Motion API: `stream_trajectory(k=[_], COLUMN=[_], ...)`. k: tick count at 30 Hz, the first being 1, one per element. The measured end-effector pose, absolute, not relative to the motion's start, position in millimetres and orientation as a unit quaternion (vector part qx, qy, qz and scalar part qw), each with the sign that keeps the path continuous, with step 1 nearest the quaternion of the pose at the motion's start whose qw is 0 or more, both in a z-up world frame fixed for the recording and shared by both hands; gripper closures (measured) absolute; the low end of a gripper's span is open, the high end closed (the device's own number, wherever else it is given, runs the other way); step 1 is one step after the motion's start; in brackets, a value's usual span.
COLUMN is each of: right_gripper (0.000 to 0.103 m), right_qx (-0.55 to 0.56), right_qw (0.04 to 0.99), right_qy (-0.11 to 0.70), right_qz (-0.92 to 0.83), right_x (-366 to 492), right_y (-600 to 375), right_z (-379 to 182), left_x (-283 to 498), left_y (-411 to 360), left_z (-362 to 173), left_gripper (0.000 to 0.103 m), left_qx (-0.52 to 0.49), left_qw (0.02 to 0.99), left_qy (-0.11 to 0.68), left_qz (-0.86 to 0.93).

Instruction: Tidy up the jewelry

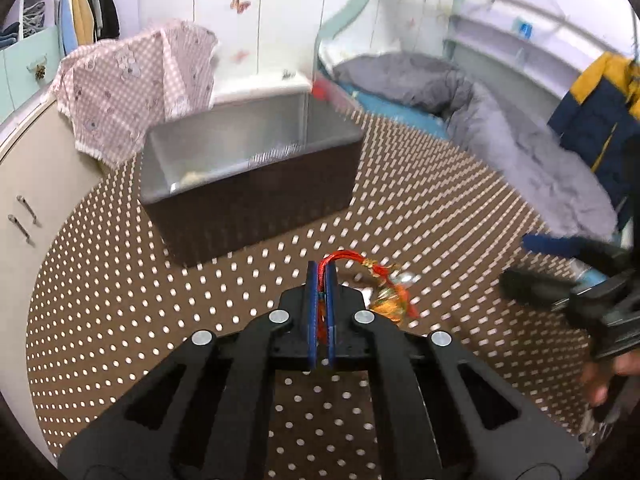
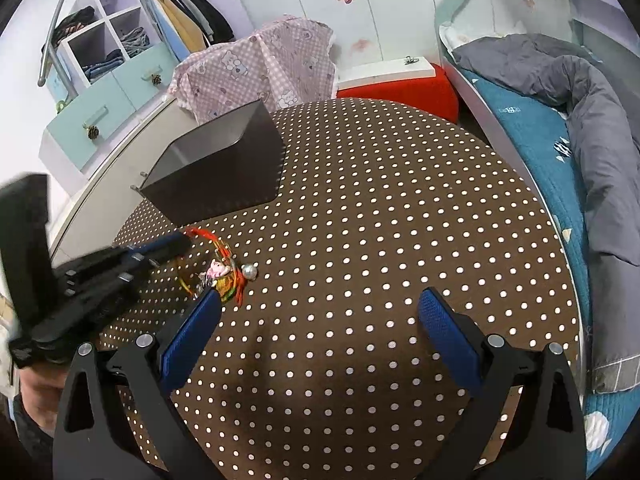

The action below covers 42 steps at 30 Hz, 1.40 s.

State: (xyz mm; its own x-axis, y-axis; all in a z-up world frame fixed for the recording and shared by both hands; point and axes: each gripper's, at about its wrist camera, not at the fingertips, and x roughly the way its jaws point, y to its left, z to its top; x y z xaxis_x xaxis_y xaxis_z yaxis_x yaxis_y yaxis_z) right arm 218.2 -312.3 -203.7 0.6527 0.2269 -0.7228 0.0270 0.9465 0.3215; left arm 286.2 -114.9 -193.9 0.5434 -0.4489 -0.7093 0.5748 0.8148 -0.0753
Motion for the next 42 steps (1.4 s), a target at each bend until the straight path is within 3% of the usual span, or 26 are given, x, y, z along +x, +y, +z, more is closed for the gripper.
stream_trajectory(k=[9,18,23,31,37,42], right_gripper=[0.008,0.009,0.040,0.054,0.071,0.073], right_qx=[0.136,0.091,0.045,0.028,0.034,0.028], right_qw=[0.895,0.896,0.884,0.889,0.891,0.891], right_qy=[0.420,0.415,0.434,0.429,0.420,0.422], right_qz=[0.073,0.132,0.166,0.157,0.166,0.163], right_x=[221.8,228.3,249.3,258.1,254.8,257.8], right_y=[-291.5,-249.5,-215.4,-211.6,-206.8,-206.8], right_z=[-205.7,-205.4,-215.2,-216.5,-213.8,-214.2], left_x=[255.7,266.5,270.4,268.7,275.8,279.2], left_y=[-87.8,-42.2,-29.8,-21.7,-30.7,-39.2], left_z=[-150.4,-183.1,-207.9,-211.8,-218.1,-219.4], left_gripper=[0.100,0.100,0.100,0.098,0.098,0.098], left_qx=[0.054,0.019,0.003,-0.008,0.006,0.022], left_qw=[0.898,0.901,0.894,0.891,0.885,0.883], left_qy=[0.311,0.363,0.396,0.400,0.414,0.417], left_qz=[-0.308,-0.238,-0.211,-0.217,-0.214,-0.213])
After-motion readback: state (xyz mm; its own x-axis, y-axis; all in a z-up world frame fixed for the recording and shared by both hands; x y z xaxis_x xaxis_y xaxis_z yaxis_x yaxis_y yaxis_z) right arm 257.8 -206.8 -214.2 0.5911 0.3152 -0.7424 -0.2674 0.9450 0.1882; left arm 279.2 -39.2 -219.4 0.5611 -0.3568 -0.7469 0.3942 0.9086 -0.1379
